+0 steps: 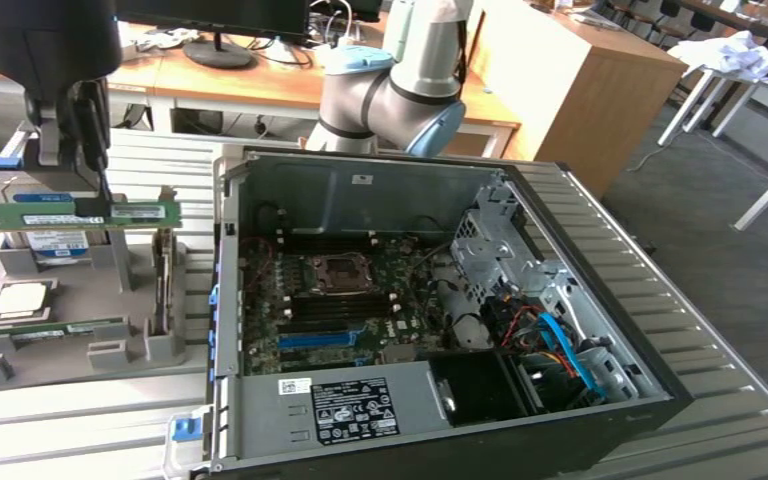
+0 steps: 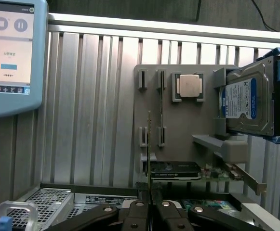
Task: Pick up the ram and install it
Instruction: 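Pick up the ram and move it above insertion slot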
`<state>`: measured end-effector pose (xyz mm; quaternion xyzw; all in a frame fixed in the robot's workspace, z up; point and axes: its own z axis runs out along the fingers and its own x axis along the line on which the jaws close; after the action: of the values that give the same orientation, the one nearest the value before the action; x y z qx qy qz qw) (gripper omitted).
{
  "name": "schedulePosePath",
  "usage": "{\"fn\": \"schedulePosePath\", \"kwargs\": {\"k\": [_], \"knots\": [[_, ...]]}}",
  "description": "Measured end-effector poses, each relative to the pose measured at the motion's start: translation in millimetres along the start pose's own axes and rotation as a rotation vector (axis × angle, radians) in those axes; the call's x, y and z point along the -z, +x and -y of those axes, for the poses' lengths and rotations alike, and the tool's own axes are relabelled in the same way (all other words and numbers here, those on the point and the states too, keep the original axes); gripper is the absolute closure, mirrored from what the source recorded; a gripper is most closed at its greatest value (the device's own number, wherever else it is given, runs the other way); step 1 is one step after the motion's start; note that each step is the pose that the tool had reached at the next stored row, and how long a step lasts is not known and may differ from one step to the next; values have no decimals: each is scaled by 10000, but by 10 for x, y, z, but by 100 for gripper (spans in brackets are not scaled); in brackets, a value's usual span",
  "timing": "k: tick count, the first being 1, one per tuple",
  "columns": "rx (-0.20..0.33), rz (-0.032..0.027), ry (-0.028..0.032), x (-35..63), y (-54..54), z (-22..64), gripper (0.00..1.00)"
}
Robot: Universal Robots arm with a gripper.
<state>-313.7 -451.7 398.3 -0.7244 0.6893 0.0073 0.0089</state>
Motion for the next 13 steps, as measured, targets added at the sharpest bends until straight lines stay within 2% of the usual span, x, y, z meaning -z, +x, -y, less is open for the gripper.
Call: {"fn": "schedulePosePath", "kwargs": {"k": [13], "knots": [[0,1,0,0,4,75,88]]}}
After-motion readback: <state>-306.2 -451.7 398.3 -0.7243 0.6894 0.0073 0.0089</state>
